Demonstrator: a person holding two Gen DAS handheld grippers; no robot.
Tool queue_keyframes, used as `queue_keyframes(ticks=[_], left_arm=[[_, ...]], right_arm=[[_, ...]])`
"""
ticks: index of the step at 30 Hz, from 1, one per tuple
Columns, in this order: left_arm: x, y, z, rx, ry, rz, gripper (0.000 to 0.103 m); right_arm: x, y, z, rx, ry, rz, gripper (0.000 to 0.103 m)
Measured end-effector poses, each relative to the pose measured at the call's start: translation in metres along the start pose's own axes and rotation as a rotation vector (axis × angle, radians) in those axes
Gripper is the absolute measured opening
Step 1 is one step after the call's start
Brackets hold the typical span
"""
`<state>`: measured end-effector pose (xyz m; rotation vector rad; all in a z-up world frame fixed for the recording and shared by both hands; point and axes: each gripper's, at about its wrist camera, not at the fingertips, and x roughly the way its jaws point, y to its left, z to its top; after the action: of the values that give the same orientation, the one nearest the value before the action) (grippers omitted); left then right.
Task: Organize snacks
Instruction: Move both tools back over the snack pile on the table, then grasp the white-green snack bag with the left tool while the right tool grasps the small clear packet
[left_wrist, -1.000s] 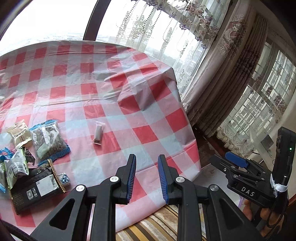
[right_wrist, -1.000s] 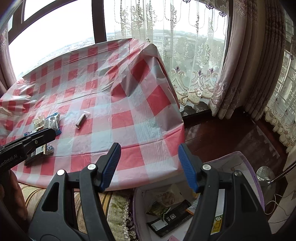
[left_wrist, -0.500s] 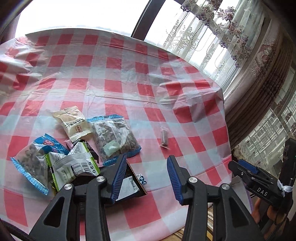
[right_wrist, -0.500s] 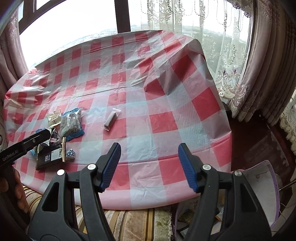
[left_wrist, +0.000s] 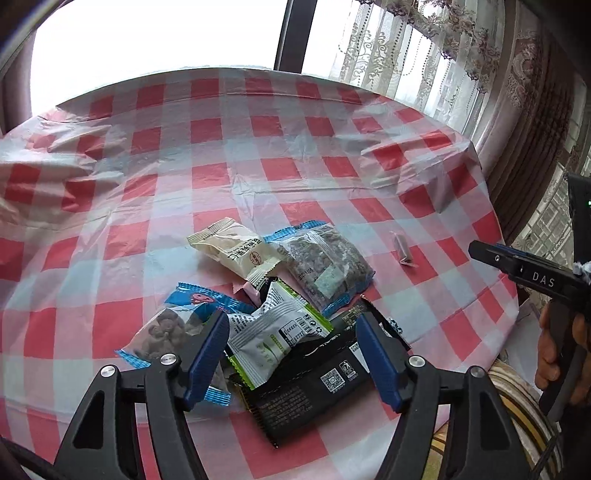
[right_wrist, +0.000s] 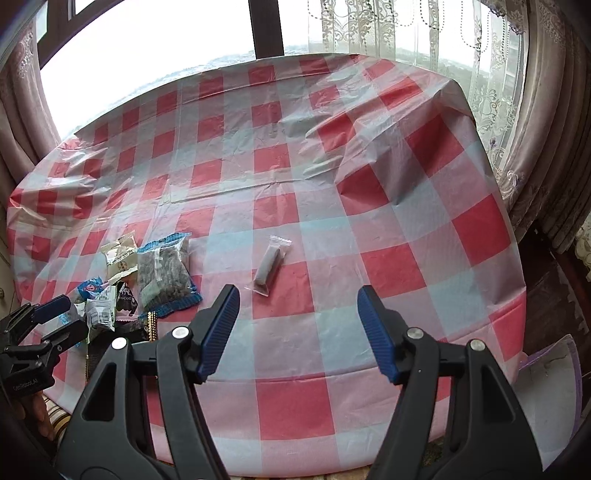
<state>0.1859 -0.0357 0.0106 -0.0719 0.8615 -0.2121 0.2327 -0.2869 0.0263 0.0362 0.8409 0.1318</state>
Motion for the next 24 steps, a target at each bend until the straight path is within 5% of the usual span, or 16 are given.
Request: queue_keyframes(ticks=[13,17,24], left_arm=[[0.027,-0.005,-0.001,0.293,0.066,0.074,0.072],[0.038,-0.006,0.0,0.297,0.094,0.045,0.049],[0.047,0.002,0.008,0.203,0.086,-0.031,0.042]], right_arm=[[0.046,0.012,0.007,0.02,0.042,0.017,0.069],[0.061,0.013,0.008,0.025,0.061,0.012,0.069],[0.078,0.021,0.011,0.006,0.069,-0.011,0.069]])
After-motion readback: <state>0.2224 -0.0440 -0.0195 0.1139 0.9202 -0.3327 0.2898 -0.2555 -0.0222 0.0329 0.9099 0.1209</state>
